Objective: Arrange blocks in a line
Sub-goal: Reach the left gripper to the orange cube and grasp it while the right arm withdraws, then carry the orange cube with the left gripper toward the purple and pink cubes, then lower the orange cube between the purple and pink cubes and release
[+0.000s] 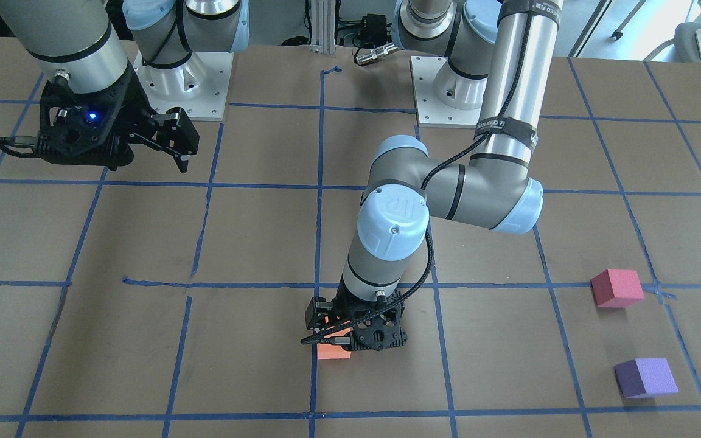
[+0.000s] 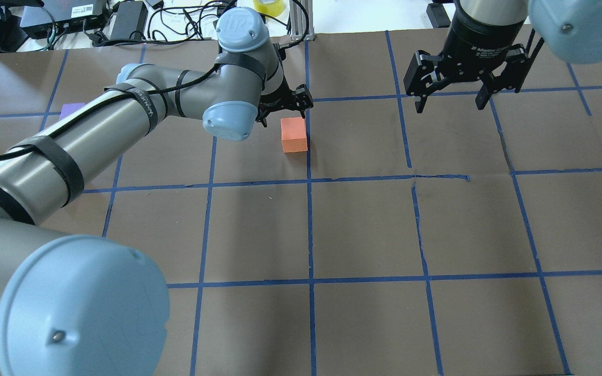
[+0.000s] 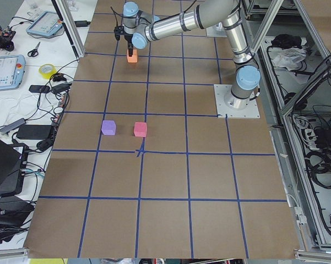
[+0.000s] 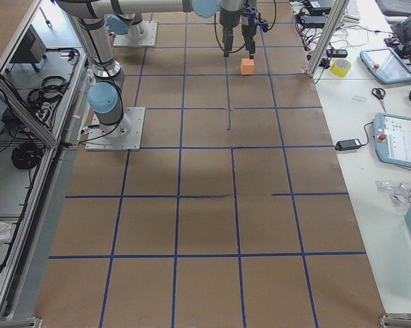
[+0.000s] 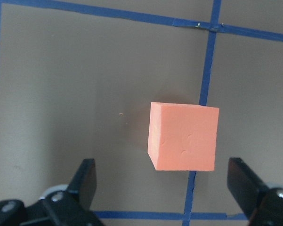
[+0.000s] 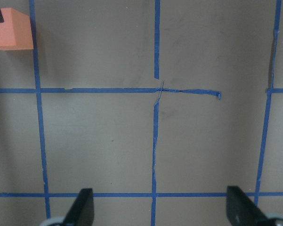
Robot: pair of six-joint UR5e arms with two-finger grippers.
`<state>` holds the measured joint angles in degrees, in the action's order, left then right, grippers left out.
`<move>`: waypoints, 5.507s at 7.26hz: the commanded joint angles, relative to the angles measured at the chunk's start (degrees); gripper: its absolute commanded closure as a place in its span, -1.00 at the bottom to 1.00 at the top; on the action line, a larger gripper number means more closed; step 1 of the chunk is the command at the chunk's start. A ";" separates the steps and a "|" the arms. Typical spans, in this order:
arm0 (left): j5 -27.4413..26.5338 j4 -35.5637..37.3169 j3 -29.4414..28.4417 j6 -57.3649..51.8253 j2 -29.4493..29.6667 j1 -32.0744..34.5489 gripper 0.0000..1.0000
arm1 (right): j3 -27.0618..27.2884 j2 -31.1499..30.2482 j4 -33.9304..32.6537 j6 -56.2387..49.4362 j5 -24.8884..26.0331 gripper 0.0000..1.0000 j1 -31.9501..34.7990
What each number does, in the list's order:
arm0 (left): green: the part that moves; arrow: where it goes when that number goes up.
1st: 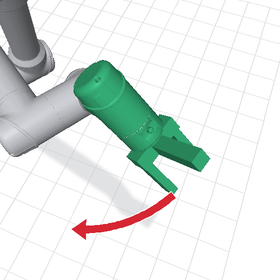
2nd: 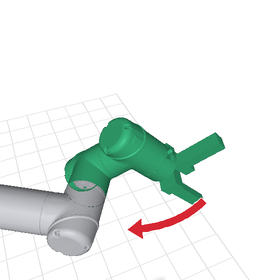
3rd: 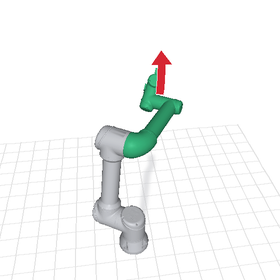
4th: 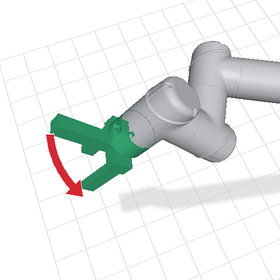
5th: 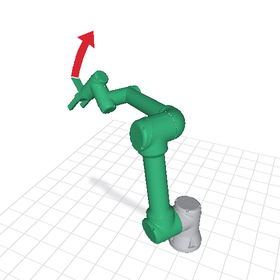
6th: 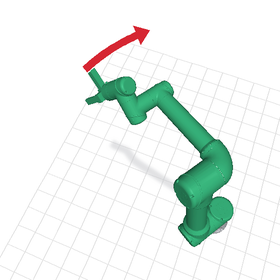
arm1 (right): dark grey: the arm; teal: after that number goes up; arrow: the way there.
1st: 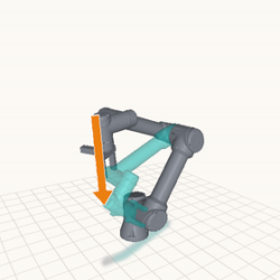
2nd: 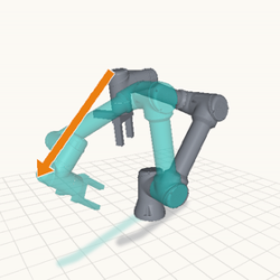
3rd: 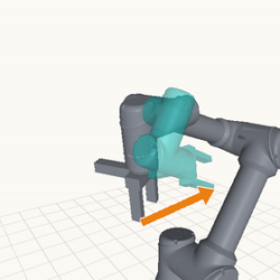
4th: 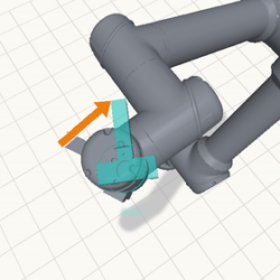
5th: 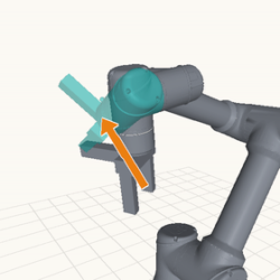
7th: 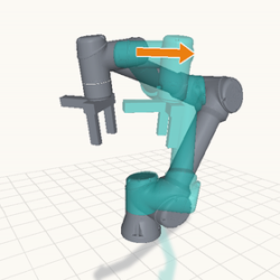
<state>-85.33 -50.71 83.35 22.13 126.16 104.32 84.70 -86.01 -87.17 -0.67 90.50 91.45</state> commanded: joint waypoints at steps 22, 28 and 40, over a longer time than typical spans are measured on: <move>-1.33 -10.02 2.08 -50.34 -5.67 -45.43 1.00 | 7.06 -7.06 -5.39 2.07 -0.15 -1.00 -2.50; -1.33 -2.49 5.76 -50.43 -2.85 -45.35 1.00 | 5.66 -6.98 -3.01 2.07 -0.15 -1.00 -2.33; -1.68 -2.72 5.87 -52.89 -5.47 -45.17 -0.76 | 6.45 -6.80 -3.18 -1.27 -0.06 -1.00 -1.71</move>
<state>-86.94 -52.90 89.63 -30.96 122.25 58.94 91.05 -92.77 -90.21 -1.93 90.37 89.67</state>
